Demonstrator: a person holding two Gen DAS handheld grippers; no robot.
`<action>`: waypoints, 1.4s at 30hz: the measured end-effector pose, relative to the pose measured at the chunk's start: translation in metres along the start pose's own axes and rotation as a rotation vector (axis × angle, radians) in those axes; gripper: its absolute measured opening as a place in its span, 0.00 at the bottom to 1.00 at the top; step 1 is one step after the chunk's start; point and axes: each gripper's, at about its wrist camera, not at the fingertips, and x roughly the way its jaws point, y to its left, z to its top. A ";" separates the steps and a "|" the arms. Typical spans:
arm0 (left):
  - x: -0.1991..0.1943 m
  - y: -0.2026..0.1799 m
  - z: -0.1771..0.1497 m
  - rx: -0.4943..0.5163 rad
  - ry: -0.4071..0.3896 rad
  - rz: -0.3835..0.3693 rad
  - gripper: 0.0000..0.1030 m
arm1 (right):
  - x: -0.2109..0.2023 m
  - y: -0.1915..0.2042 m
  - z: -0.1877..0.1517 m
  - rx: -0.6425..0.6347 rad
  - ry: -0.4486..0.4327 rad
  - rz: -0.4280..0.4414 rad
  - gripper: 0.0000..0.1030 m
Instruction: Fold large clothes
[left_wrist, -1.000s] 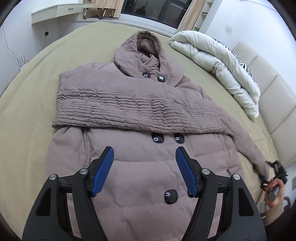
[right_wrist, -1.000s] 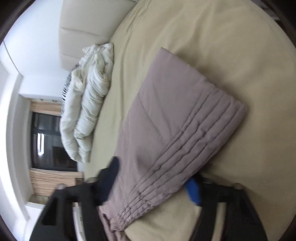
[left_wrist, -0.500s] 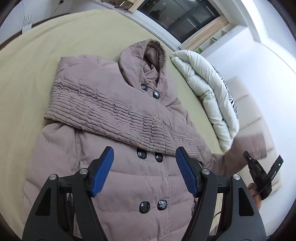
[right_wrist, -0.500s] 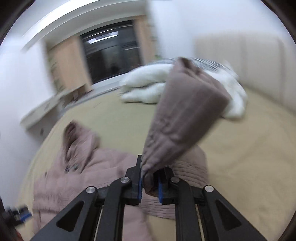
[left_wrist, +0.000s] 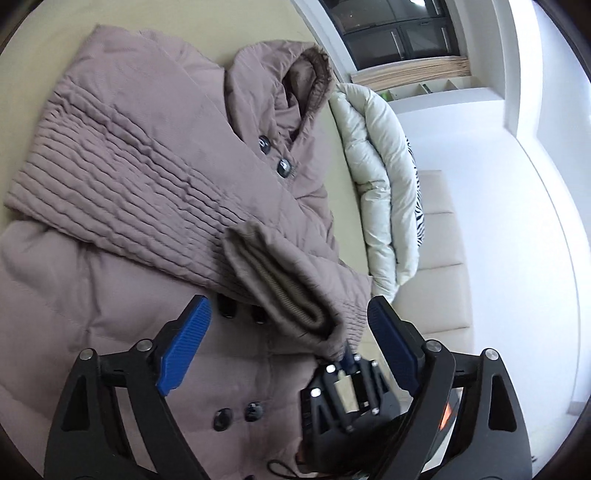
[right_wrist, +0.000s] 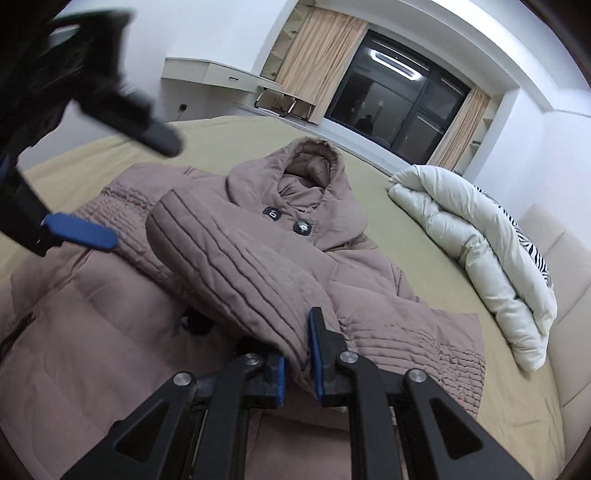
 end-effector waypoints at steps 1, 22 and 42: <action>0.005 -0.001 0.000 -0.014 0.015 -0.010 0.86 | -0.003 0.002 0.000 -0.003 -0.006 -0.004 0.13; -0.013 -0.019 0.092 0.208 -0.091 0.274 0.16 | -0.043 -0.053 -0.025 0.366 -0.026 0.238 0.74; 0.010 0.039 0.120 0.342 -0.111 0.545 0.26 | 0.130 -0.144 -0.028 0.596 0.326 0.133 0.36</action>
